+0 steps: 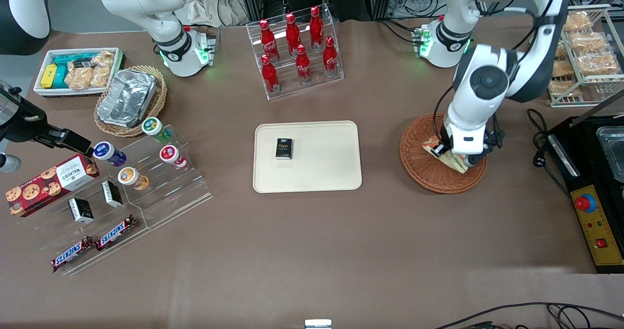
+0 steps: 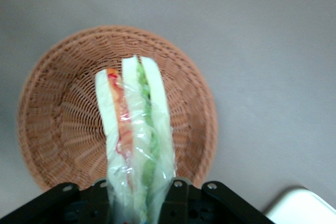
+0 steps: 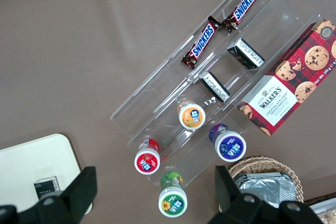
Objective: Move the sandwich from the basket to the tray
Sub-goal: 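Lift the sandwich and carry it over the white tray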
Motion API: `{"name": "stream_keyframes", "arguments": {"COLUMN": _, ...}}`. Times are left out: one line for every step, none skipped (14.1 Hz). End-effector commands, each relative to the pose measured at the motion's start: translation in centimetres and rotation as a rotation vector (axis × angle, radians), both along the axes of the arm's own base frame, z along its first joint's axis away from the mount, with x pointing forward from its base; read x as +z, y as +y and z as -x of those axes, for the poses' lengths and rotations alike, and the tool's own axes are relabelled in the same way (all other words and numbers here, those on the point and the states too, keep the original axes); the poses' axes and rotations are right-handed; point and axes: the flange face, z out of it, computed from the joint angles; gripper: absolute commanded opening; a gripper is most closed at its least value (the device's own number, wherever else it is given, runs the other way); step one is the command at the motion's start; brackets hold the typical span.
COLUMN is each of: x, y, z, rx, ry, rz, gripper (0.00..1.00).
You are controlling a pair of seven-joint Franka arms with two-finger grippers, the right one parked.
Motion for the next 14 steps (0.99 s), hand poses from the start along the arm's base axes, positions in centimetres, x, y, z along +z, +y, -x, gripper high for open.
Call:
{"name": "stream_keyframes", "arguments": {"x": 5.2, "y": -3.0, "z": -1.3, "rx": -0.057, "ry": 0.014, "rz": -0.01, "gripper": 0.0}}
{"name": "stream_keyframes", "arguments": {"x": 6.2, "y": -4.2, "z": -1.3, "rx": -0.098, "ry": 0.011, "rz": -0.006, "gripper": 0.0}}
{"name": "stream_keyframes", "arguments": {"x": 6.7, "y": -5.7, "z": -1.0, "rx": -0.132, "ry": 0.002, "rz": 0.0, "gripper": 0.0}}
{"name": "stream_keyframes", "arguments": {"x": 6.9, "y": -7.1, "z": -0.5, "rx": -0.148, "ry": -0.002, "rz": 0.003, "gripper": 0.0}}
{"name": "stream_keyframes", "arguments": {"x": 6.8, "y": -8.7, "z": 0.0, "rx": -0.172, "ry": -0.002, "rz": 0.008, "gripper": 0.0}}
{"name": "stream_keyframes", "arguments": {"x": 6.4, "y": -10.3, "z": 0.6, "rx": -0.198, "ry": 0.007, "rz": 0.016, "gripper": 0.0}}
{"name": "stream_keyframes", "arguments": {"x": 5.6, "y": -12.8, "z": 1.6, "rx": -0.24, "ry": 0.029, "rz": 0.036, "gripper": 0.0}}
{"name": "stream_keyframes", "arguments": {"x": 5.4, "y": -15.1, "z": 2.0, "rx": -0.278, "ry": 0.026, "rz": 0.055, "gripper": 0.0}}
{"name": "stream_keyframes", "arguments": {"x": 5.3, "y": -17.3, "z": 2.9, "rx": -0.326, "ry": 0.027, "rz": 0.06, "gripper": 0.0}}
{"name": "stream_keyframes", "arguments": {"x": 4.9, "y": -18.9, "z": 3.8, "rx": -0.378, "ry": 0.024, "rz": 0.068, "gripper": 0.0}}
{"name": "stream_keyframes", "arguments": {"x": 5.0, "y": -20.5, "z": 4.6, "rx": -0.441, "ry": -0.002, "rz": 0.078, "gripper": 0.0}}
{"name": "stream_keyframes", "arguments": {"x": 4.8, "y": -21.8, "z": 5.4, "rx": -0.536, "ry": -0.019, "rz": 0.084, "gripper": 0.0}}
{"name": "stream_keyframes", "arguments": {"x": 4.2, "y": -23.0, "z": 6.1, "rx": -0.605, "ry": -0.008, "rz": 0.087, "gripper": 0.0}}
{"name": "stream_keyframes", "arguments": {"x": 3.2, "y": -23.8, "z": 6.4, "rx": -0.636, "ry": 0.01, "rz": 0.09, "gripper": 0.0}}
